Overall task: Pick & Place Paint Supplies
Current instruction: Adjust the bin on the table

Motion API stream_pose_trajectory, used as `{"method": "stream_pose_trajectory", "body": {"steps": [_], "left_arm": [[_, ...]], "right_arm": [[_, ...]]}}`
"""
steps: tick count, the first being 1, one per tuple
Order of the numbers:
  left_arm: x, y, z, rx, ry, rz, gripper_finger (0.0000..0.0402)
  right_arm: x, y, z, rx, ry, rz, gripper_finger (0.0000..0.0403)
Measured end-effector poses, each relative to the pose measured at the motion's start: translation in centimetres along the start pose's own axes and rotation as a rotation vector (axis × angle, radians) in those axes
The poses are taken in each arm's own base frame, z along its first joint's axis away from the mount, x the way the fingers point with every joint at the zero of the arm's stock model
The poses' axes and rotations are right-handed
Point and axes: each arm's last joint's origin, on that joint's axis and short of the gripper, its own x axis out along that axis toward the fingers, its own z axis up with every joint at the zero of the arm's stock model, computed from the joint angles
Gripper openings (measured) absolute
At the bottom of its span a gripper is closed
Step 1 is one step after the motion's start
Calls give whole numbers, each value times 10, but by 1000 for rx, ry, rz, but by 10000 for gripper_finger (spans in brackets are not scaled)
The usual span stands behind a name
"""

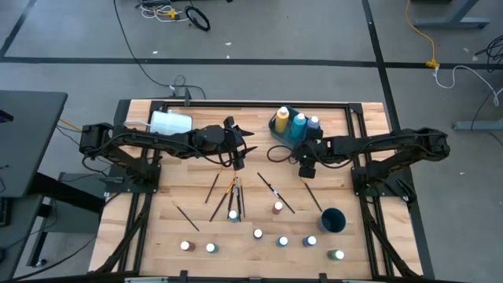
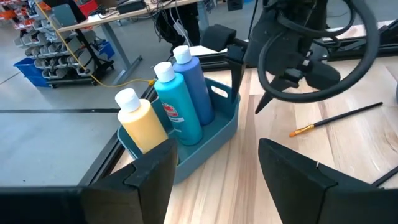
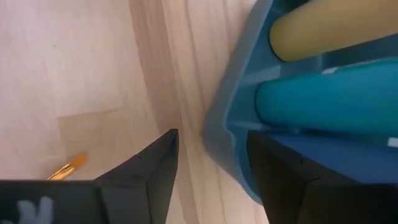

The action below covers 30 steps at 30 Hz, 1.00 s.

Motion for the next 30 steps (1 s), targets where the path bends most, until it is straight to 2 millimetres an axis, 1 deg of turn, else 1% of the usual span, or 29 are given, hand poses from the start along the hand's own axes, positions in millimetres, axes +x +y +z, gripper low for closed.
{"method": "stream_pose_trajectory", "body": {"steps": [3, 7, 10, 15, 21, 27, 30], "left_arm": [[0, 0, 0, 0, 0, 0, 235], [0, 0, 0, 1, 1, 0, 235], [0, 0, 0, 12, 1, 0, 235], [0, 0, 0, 15, 1, 0, 235], [0, 0, 0, 25, 2, 0, 235], [0, 0, 0, 26, 2, 0, 235], [0, 0, 0, 27, 2, 0, 235]], "right_arm": [[2, -4, -1, 18, 6, -13, 194], [4, -8, -2, 15, 6, 34, 193], [5, -10, -2, -6, 9, 37, 183], [7, -13, -4, -5, 15, 94, 135], [8, -16, -5, -4, 26, 85, 75], [8, -16, -5, -45, 25, 87, 16], [8, -16, -5, -46, 22, 91, 9]]}}
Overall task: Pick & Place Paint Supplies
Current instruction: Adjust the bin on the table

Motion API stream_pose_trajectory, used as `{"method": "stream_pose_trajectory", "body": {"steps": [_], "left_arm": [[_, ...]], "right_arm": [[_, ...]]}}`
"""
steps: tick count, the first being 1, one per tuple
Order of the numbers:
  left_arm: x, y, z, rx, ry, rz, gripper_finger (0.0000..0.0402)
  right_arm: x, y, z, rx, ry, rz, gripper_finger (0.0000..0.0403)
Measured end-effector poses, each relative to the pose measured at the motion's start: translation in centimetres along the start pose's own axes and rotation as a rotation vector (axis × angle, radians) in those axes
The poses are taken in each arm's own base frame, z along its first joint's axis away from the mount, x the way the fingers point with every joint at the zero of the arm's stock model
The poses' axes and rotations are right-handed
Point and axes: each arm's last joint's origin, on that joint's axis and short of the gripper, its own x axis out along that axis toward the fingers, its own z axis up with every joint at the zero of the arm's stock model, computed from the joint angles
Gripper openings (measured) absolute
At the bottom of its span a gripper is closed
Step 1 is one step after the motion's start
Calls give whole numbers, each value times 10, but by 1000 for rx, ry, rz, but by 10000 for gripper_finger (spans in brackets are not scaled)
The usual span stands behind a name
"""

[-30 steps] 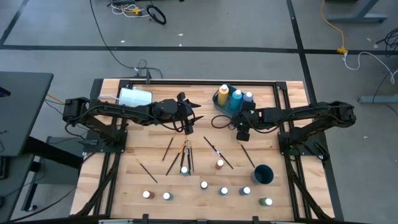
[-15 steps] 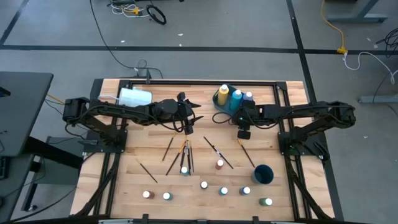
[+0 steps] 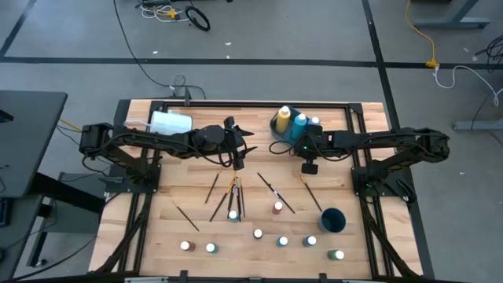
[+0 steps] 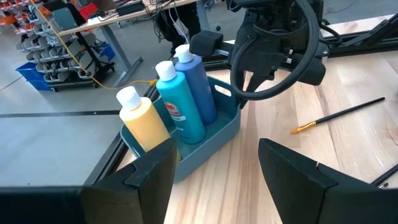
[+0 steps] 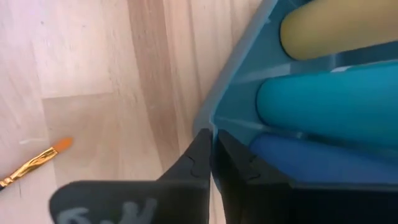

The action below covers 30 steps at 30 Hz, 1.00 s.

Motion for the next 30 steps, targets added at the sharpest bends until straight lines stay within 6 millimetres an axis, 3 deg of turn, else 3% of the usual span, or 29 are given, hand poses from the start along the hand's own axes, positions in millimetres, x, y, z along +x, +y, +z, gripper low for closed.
{"method": "stream_pose_trajectory", "body": {"steps": [11, 18, 30], "left_arm": [[0, 0, 0, 31, 0, 0, 235], [0, 0, 1, 30, -6, 2, 235], [0, 0, 1, 18, -7, 1, 235]], "right_arm": [[-2, 6, 2, 4, -24, 79, 6], [-18, 15, 13, 5, -89, 199, 9], [-29, 52, 18, -3, -110, 288, 8]]}}
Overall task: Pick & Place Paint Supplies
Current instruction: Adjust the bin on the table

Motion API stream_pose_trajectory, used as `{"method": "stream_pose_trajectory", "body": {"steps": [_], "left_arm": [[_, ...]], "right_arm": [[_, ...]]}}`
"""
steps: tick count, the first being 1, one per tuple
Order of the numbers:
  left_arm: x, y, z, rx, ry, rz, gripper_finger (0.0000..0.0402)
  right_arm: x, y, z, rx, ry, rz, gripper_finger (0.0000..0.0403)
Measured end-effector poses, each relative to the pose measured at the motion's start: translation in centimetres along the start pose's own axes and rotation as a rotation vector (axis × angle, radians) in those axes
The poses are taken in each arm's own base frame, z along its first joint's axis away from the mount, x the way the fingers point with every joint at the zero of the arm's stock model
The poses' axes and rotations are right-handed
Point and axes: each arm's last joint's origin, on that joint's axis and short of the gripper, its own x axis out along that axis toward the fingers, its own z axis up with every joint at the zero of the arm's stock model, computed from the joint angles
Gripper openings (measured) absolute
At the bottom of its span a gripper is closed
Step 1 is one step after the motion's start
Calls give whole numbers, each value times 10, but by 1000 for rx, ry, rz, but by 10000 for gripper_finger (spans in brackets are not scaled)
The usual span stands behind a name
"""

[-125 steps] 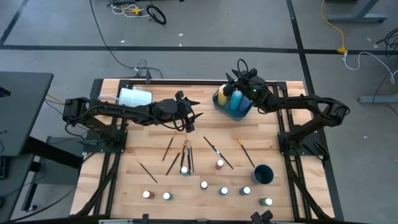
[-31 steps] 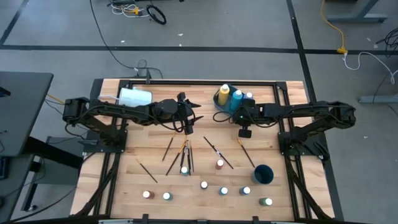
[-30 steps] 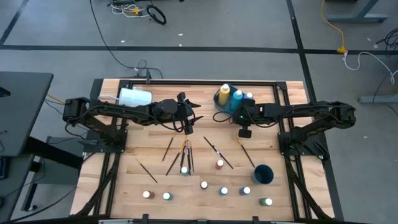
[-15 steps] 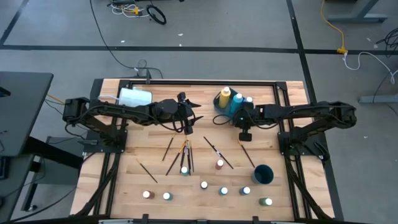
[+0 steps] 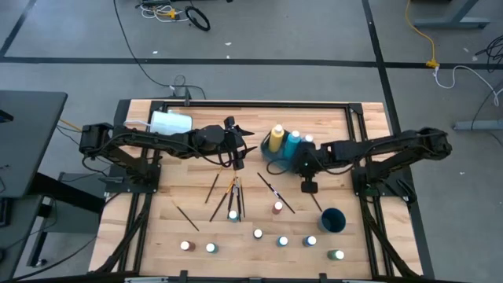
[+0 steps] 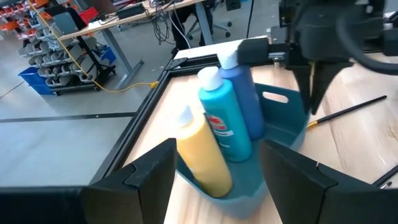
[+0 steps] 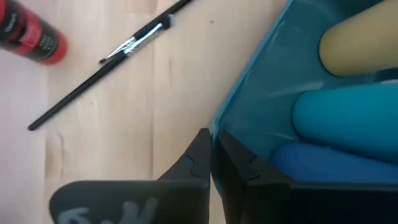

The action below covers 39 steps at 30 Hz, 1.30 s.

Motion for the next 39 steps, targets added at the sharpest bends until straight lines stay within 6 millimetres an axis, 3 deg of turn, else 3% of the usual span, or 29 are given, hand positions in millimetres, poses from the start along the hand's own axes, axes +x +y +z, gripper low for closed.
{"method": "stream_pose_trajectory", "body": {"steps": [9, 17, 23, 39], "left_arm": [[0, 0, -1, 1, 9, -2, 235], [0, 0, -1, -3, 13, -3, 235], [0, 0, -1, 2, 14, -3, 235], [0, -1, -3, -10, 28, -7, 235]], "right_arm": [[2, 18, 0, -36, 6, -2, 12], [2, 21, 1, 11, -6, -2, 12], [1, 24, -1, -66, 7, -57, 11], [0, 26, -2, -63, 21, -66, 10]]}}
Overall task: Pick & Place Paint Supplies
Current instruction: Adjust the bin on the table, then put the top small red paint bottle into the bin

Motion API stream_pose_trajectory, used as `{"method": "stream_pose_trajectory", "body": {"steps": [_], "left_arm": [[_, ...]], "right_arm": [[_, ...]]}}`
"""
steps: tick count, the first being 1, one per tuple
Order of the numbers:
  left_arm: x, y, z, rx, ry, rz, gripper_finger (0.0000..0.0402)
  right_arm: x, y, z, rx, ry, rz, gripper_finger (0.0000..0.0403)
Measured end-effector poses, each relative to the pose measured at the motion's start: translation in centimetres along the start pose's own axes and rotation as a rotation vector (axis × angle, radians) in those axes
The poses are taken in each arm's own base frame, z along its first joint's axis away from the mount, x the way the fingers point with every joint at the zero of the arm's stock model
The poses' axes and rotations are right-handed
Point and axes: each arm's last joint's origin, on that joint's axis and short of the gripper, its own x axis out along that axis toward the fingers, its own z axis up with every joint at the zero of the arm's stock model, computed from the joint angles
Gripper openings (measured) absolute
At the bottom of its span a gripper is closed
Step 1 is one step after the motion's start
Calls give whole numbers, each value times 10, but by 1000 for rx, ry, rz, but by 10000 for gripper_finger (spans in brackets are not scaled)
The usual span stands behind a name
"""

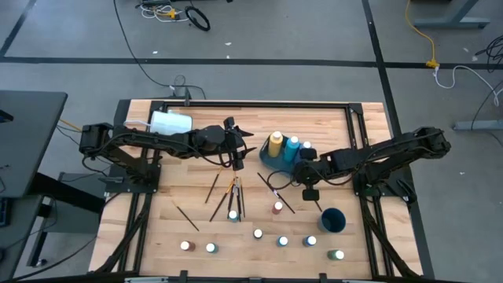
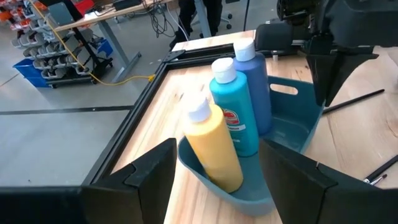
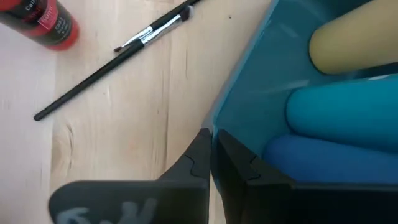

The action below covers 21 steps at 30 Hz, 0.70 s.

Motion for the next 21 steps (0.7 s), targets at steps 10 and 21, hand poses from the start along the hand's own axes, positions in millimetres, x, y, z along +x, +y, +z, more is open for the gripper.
{"method": "stream_pose_trajectory", "body": {"steps": [10, 21], "left_arm": [[0, 0, 0, -23, 0, 0, 235], [0, 0, 0, -25, 1, 0, 235]], "right_arm": [[0, -5, 3, -27, -27, -128, 43], [0, -1, 8, 32, -84, -50, 89]]}}
